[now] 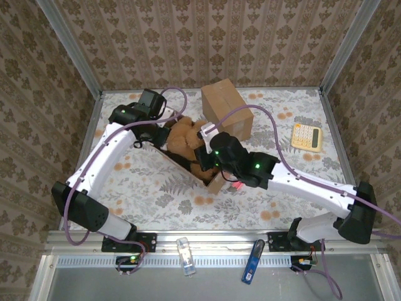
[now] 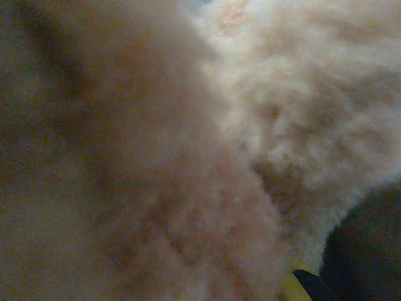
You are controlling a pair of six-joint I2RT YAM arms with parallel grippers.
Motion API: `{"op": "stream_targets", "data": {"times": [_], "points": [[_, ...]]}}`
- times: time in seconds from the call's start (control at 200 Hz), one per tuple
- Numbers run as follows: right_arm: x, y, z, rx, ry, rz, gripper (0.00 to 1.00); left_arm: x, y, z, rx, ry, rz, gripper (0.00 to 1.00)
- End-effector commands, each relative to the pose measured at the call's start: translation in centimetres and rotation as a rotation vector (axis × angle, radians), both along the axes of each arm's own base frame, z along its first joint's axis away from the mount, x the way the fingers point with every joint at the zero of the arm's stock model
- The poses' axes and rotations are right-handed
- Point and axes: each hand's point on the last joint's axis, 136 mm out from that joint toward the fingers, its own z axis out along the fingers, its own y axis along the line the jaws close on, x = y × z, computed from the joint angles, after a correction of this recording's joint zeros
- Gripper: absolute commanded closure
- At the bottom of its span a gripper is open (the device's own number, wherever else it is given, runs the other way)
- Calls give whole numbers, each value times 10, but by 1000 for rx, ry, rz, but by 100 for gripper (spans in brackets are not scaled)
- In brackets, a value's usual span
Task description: Unpack the express box
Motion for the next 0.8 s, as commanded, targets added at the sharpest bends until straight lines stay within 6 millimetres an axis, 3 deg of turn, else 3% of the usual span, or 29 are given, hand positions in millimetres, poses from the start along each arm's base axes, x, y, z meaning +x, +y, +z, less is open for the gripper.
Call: {"op": "stream_targets", "data": {"times": [0.0,0.46,0.795], "points": [[1,-16,54,175,-104,-63,100,8,35,-11,79,29,125,100],[-13,-58,90,276,-201,-119,100,23,65,-12,62,63,272,100],[-22,-116,95,239,-209,-233,100,69,96,-21,-50,89,441,100]]}}
